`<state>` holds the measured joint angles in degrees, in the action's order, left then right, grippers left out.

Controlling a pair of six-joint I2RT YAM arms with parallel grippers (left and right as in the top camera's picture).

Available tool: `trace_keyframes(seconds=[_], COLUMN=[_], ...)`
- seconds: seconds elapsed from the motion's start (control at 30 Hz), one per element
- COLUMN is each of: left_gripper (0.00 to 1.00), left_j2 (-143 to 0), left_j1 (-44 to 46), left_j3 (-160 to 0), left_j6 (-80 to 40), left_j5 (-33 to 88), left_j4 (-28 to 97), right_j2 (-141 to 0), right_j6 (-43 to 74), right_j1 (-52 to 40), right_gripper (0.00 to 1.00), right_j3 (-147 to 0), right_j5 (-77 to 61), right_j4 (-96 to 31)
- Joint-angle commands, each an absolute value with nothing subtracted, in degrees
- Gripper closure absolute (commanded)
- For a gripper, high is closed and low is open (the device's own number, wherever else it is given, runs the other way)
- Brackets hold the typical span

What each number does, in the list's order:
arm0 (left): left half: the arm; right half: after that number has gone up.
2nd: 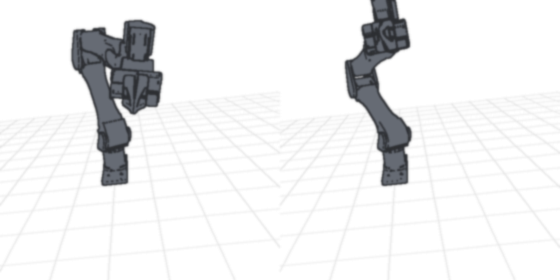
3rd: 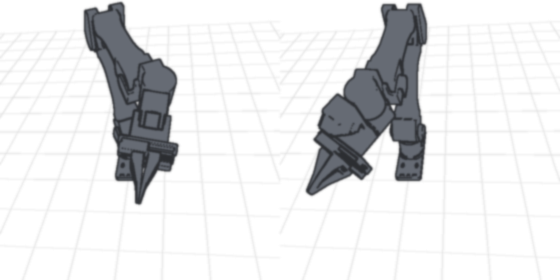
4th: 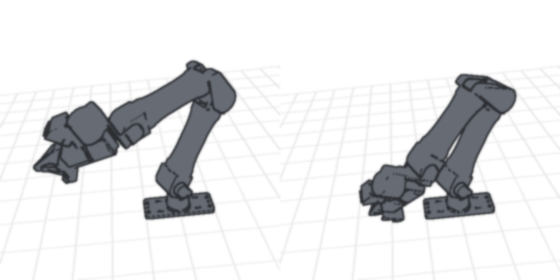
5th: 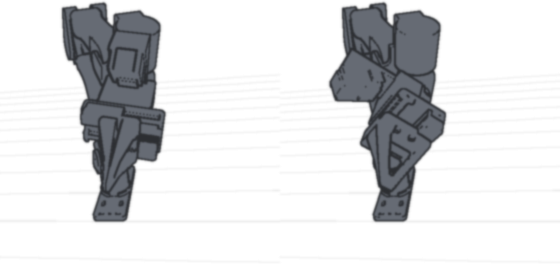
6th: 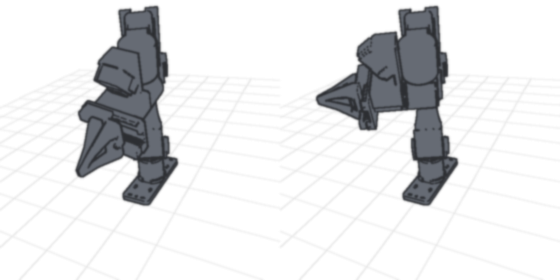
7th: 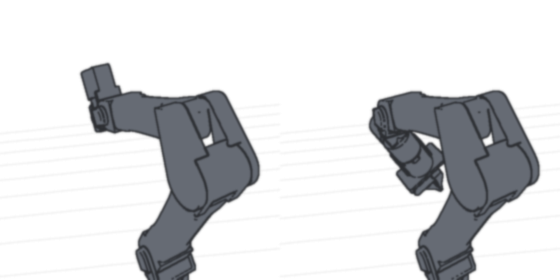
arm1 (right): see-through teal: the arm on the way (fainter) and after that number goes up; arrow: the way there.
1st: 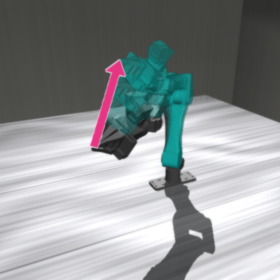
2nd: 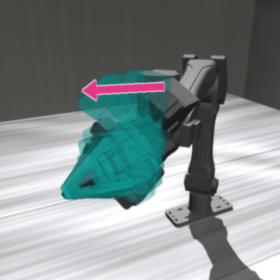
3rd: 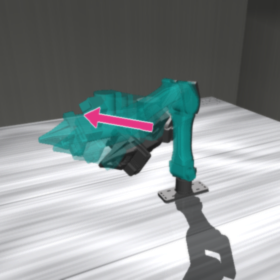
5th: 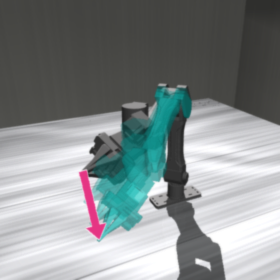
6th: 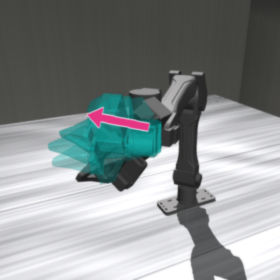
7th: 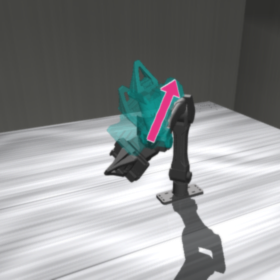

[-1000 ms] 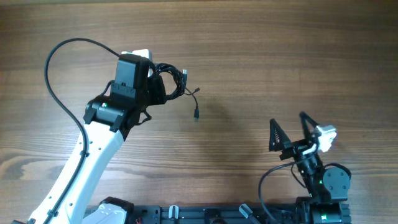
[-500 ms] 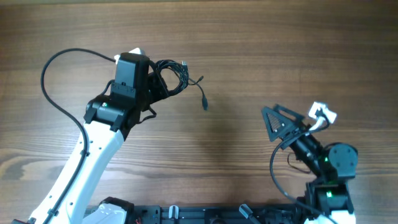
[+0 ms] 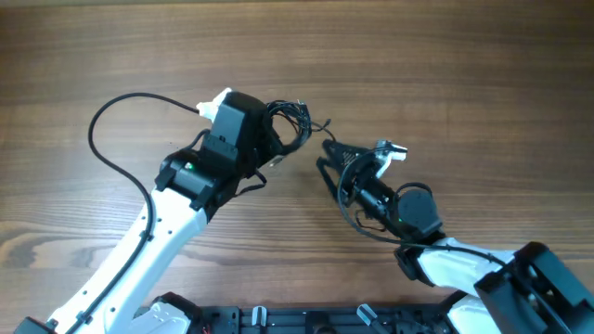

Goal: Untangle cables
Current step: 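Reach the right gripper to a hanging cable strand and grasp it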

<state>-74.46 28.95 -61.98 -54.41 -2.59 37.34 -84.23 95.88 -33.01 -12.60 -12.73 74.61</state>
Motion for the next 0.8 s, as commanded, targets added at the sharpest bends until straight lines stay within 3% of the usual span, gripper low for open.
trace_keyframes(seconds=[0.0,0.1,0.17,0.23,0.27,0.33,0.43,0.57,0.6,0.63,0.77], left_gripper=[0.96,0.96,0.96,0.96,0.96,0.96,0.96,0.96,0.96,0.96,0.96], left_j2=[-74.3,-74.3,-74.3,-74.3,-74.3,-74.3,-74.3,-74.3,-74.3,-74.3,-74.3], left_j1=[31.3,31.4,31.4,31.4,31.4,31.4,31.4,31.4,31.4,31.4,31.4], left_j3=[-62.1,-62.1,-62.1,-62.1,-62.1,-62.1,-62.1,-62.1,-62.1,-62.1,-62.1], left_j6=[-55.1,-55.2,-55.2,-55.2,-55.2,-55.2,-57.3,-60.4,-60.5,-60.5,-60.5], left_j5=[-4.4,-4.4,-4.3,-3.6,-3.2,-3.2,-3.3,-2.8,-2.8,-1.7,2.6], left_j4=[37.5,39.6,40.9,41.2,41.2,41.1,40.2,38.9,38.6,38.6,40.0], right_j2=[-85.0,-85.0,-85.0,-85.0,-85.0,-85.0,-85.0,-85.0,-85.0,-85.0,-85.0], right_j6=[97.7,97.6,97.6,97.0,95.9,96.0,96.0,100.8,100.7,102.5,107.4], right_j1=[-33.2,-33.2,-33.2,-33.2,-33.2,-33.2,-33.2,-34.0,-34.4,-34.5,-34.5], right_gripper=[0.25,0.36,0.51,0.55,0.55,0.41,0.29,0.30,0.32,0.40,0.46], right_j3=[-14.8,-14.8,-14.8,-14.8,-14.8,-15.3,-16.6,-17.5,-17.6,-17.7,-18.1], right_j5=[-4.0,0.6,4.2,4.4,3.8,0.5,-5.0,-7.6,-7.3,-5.4,-2.0], right_j4=[75.4,74.7,73.2,73.2,73.2,73.1,72.2,69.1,69.1,68.4,68.1])
